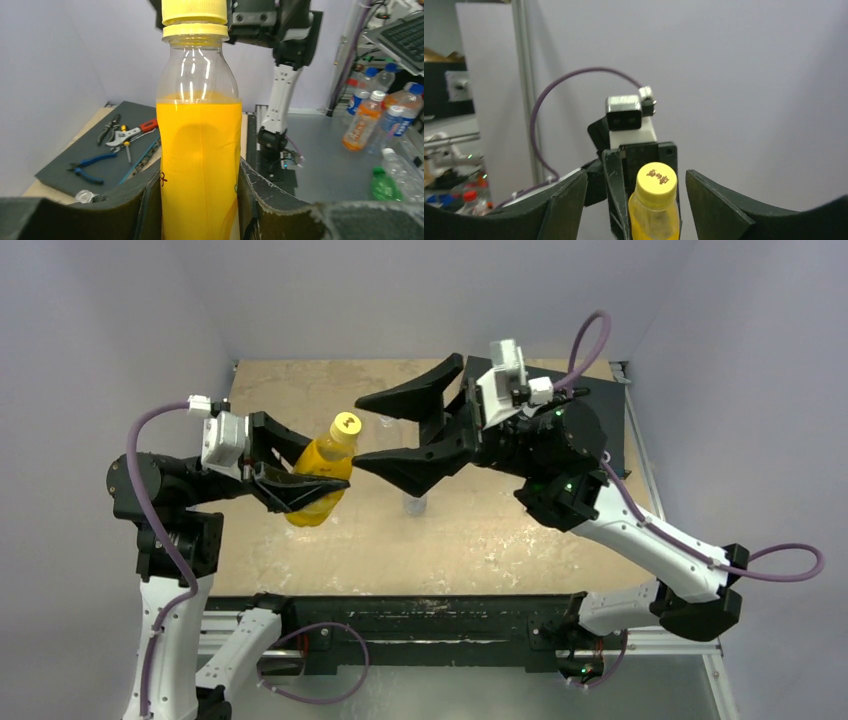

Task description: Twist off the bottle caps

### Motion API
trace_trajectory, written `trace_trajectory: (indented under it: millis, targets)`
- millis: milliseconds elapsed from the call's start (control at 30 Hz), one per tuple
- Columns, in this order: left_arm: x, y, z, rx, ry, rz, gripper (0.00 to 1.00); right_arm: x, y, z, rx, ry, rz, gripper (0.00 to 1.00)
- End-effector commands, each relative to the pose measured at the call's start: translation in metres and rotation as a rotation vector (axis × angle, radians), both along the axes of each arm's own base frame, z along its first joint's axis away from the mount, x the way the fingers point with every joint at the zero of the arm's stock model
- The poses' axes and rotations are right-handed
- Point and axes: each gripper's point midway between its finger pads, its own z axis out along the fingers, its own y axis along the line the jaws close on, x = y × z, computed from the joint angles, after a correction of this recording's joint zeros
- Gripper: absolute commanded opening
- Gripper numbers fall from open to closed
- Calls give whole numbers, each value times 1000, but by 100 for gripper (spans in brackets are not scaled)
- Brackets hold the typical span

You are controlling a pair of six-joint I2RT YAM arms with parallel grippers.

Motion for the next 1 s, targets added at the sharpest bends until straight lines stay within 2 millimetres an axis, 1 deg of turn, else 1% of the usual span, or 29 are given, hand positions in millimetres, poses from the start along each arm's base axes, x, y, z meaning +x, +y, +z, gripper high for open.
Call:
trace_trajectory:
  millis: [0, 33, 100, 200, 267, 367, 533, 600, 767, 867, 967]
  targets:
    - [33, 11, -3, 8, -113, 219, 0, 30, -46, 50, 239, 170, -239, 80]
    - [36, 13, -7, 19, -138, 243, 0, 35, -44, 50, 245, 207, -286, 81]
    - [45, 18, -14, 38, -192, 300, 0, 48, -26, 43, 189, 272, -405, 84]
    - [61, 27, -19, 59, -270, 407, 0, 66, 3, 24, 53, 344, -585, 84]
    - [73, 37, -17, 66, -310, 497, 0, 78, 11, 13, -5, 382, -687, 84]
    - [78, 43, -16, 76, -353, 552, 0, 86, 15, 6, -24, 413, -762, 83]
    - [85, 50, -16, 78, -366, 608, 0, 88, 18, 6, -17, 420, -776, 78]
    - [86, 50, -18, 85, -357, 607, 0, 86, 18, 10, 14, 421, -758, 76]
    - [86, 49, -21, 90, -344, 599, 0, 83, 15, 12, 52, 428, -734, 62]
    - [85, 47, -24, 96, -338, 585, 0, 81, 17, 10, 51, 425, -721, 59]
    - [85, 46, -26, 97, -332, 575, 0, 78, 20, 10, 53, 424, -697, 52]
